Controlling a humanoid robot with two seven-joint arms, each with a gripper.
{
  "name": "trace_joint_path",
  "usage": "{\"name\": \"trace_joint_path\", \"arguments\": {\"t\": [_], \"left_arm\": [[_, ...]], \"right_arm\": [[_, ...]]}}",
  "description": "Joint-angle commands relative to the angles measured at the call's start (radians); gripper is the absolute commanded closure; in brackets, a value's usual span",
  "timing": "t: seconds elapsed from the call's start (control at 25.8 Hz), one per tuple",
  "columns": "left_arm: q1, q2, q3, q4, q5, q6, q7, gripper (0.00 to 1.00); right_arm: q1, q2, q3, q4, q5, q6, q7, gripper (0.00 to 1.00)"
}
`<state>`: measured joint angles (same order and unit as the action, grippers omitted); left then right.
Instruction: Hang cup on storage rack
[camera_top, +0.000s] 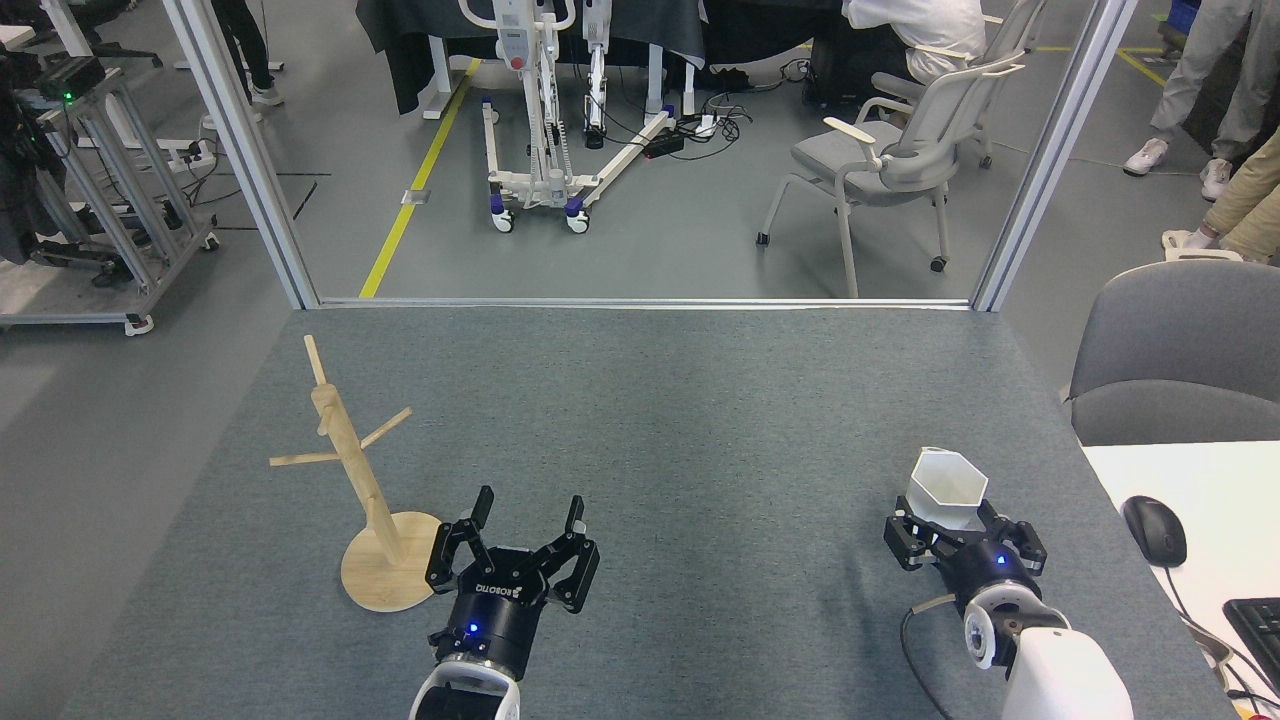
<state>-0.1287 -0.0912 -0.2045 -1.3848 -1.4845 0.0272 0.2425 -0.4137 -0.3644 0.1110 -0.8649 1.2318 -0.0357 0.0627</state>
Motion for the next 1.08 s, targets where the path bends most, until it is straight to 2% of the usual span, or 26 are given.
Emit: {"name": "trace_joint_path", "arguments": {"t": [0.0,0.19,0.46,0.74,1.05], "left_arm": [[-0.002,-0.001,-0.012,0.003,0.000,0.000,0.000,0.00],[-0.003,-0.002,-0.012,0.004,0.000,0.002,0.000,0.00],[-0.003,-0.002,-0.013,0.004,0.000,0.002,0.000,0.00],[-0.003,-0.008,-0.013,0.004,0.000,0.000,0.000,0.00],[-0.003,-0.010,-0.013,0.004,0.000,0.002,0.000,0.00]], "right_arm": [[-0.031,0.001,-0.001,0.033,0.000,-0.020,0.000,0.01],[-0.033,0.004,-0.002,0.037,-0.002,-0.020,0.000,0.01],[-0.033,-0.011,-0.005,0.040,-0.043,-0.009,0.000,0.01],[-0.054,-0.015,-0.005,0.090,-0.055,-0.009,0.000,0.01],[-0.076,-0.018,-0.004,0.101,-0.055,-0.018,-0.003,0.01]]}}
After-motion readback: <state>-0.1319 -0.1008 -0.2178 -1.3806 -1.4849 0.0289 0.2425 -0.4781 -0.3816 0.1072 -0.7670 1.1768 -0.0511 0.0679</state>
